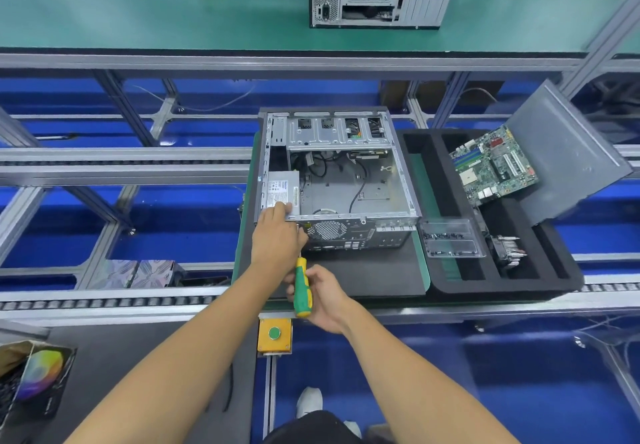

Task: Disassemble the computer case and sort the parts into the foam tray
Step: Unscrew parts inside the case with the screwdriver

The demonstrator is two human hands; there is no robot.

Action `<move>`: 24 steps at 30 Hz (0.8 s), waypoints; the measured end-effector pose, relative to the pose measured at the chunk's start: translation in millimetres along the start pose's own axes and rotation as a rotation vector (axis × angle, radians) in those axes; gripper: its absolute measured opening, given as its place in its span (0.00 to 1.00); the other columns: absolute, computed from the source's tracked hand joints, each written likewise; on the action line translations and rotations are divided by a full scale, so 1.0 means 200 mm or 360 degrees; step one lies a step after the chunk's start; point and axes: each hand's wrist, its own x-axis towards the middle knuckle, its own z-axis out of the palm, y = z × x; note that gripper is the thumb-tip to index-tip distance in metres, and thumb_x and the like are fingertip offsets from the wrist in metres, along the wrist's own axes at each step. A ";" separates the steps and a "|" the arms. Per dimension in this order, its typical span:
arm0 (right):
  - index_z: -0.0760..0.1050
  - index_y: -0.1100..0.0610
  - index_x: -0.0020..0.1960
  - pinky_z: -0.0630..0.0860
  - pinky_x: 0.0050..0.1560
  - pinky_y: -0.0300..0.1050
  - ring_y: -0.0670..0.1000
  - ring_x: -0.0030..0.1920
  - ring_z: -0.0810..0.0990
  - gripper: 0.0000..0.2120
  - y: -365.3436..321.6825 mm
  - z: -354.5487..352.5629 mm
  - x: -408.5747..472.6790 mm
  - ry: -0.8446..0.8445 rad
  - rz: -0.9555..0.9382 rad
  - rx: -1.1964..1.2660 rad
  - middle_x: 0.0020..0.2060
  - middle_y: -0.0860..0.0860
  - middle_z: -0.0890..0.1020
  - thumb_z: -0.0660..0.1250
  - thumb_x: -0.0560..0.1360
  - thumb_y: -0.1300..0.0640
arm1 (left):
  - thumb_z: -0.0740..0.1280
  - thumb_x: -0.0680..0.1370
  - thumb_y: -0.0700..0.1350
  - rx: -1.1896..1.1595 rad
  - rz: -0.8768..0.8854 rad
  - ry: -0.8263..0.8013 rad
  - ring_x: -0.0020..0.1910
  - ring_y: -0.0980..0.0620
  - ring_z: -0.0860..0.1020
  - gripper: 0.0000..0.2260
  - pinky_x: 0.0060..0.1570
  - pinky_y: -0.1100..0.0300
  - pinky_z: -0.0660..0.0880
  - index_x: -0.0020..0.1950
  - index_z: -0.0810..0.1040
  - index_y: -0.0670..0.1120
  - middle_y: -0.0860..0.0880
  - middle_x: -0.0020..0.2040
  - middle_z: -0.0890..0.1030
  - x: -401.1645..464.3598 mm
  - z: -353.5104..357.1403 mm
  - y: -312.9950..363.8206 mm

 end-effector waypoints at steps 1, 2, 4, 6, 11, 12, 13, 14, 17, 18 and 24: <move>0.85 0.55 0.46 0.72 0.38 0.43 0.48 0.38 0.75 0.21 0.00 0.00 0.00 -0.0007 0.0002 -0.0019 0.39 0.52 0.80 0.55 0.78 0.47 | 0.60 0.83 0.53 0.0009 0.0005 0.0002 0.64 0.50 0.70 0.19 0.67 0.54 0.68 0.50 0.88 0.46 0.50 0.68 0.73 0.00 0.00 0.00; 0.85 0.54 0.45 0.71 0.39 0.44 0.48 0.38 0.75 0.21 0.01 0.01 0.00 -0.0007 0.0003 -0.0033 0.40 0.52 0.80 0.55 0.79 0.48 | 0.60 0.83 0.53 0.0019 0.0012 -0.0001 0.64 0.50 0.69 0.19 0.67 0.54 0.68 0.49 0.88 0.46 0.50 0.69 0.73 0.00 0.00 -0.01; 0.85 0.54 0.45 0.72 0.41 0.44 0.48 0.39 0.76 0.21 0.02 0.01 0.00 0.0018 -0.0002 -0.0034 0.41 0.53 0.81 0.55 0.80 0.49 | 0.59 0.83 0.53 0.0044 0.0038 -0.0008 0.65 0.50 0.69 0.19 0.68 0.54 0.67 0.49 0.87 0.46 0.50 0.69 0.73 -0.01 -0.01 -0.01; 0.82 0.55 0.49 0.72 0.44 0.45 0.48 0.40 0.77 0.18 0.03 0.01 0.02 0.0078 -0.0023 -0.0058 0.42 0.52 0.81 0.55 0.81 0.49 | 0.60 0.83 0.53 0.0032 0.0054 0.0004 0.65 0.50 0.69 0.19 0.68 0.54 0.68 0.49 0.87 0.46 0.50 0.69 0.73 -0.01 0.00 -0.02; 0.80 0.57 0.55 0.77 0.54 0.51 0.47 0.45 0.85 0.14 0.04 0.02 0.07 0.0317 -0.0093 -0.0280 0.46 0.51 0.86 0.59 0.80 0.51 | 0.62 0.81 0.60 -0.0116 -0.0013 -0.0094 0.66 0.50 0.71 0.21 0.54 0.55 0.76 0.45 0.85 0.46 0.52 0.70 0.72 0.00 -0.02 -0.04; 0.81 0.57 0.55 0.78 0.55 0.51 0.48 0.46 0.86 0.14 0.04 0.02 0.08 0.0364 -0.0116 -0.0315 0.47 0.52 0.87 0.60 0.80 0.51 | 0.64 0.80 0.62 -0.0121 -0.0015 -0.0106 0.66 0.50 0.71 0.21 0.51 0.55 0.77 0.43 0.85 0.46 0.52 0.70 0.71 0.00 -0.03 -0.03; 0.81 0.56 0.55 0.79 0.54 0.51 0.49 0.48 0.86 0.14 0.05 0.03 0.09 0.0405 -0.0136 -0.0353 0.48 0.53 0.88 0.61 0.79 0.51 | 0.67 0.79 0.62 -0.0126 -0.0022 -0.0117 0.66 0.50 0.72 0.20 0.46 0.56 0.77 0.41 0.84 0.46 0.53 0.69 0.71 0.01 -0.04 -0.03; 0.82 0.56 0.54 0.79 0.53 0.50 0.49 0.48 0.87 0.14 0.06 0.04 0.09 0.0441 -0.0156 -0.0383 0.48 0.53 0.88 0.62 0.77 0.50 | 0.68 0.78 0.61 -0.0134 -0.0034 -0.0131 0.65 0.51 0.72 0.19 0.42 0.58 0.77 0.40 0.84 0.47 0.53 0.70 0.71 0.01 -0.04 -0.03; 0.82 0.57 0.52 0.79 0.53 0.51 0.50 0.44 0.86 0.18 0.07 0.07 0.10 0.0488 -0.0234 -0.0354 0.44 0.53 0.88 0.67 0.67 0.47 | 0.69 0.79 0.56 -0.0186 -0.0083 -0.0142 0.63 0.53 0.74 0.15 0.38 0.60 0.76 0.40 0.85 0.47 0.54 0.71 0.71 0.01 -0.04 -0.03; 0.81 0.57 0.51 0.79 0.53 0.52 0.51 0.43 0.85 0.20 0.07 0.07 0.11 0.0475 -0.0250 -0.0314 0.43 0.53 0.87 0.69 0.64 0.47 | 0.68 0.80 0.54 -0.0196 -0.0099 -0.0133 0.63 0.53 0.74 0.15 0.38 0.59 0.76 0.41 0.85 0.46 0.54 0.71 0.70 0.01 -0.05 -0.02; 0.75 0.54 0.52 0.74 0.45 0.46 0.51 0.43 0.77 0.08 0.06 0.11 0.07 0.0351 -0.0104 -0.0181 0.42 0.53 0.80 0.64 0.76 0.52 | 0.62 0.84 0.54 -0.0128 -0.0116 -0.0087 0.64 0.52 0.73 0.17 0.47 0.58 0.78 0.46 0.87 0.47 0.54 0.73 0.69 -0.01 -0.05 -0.01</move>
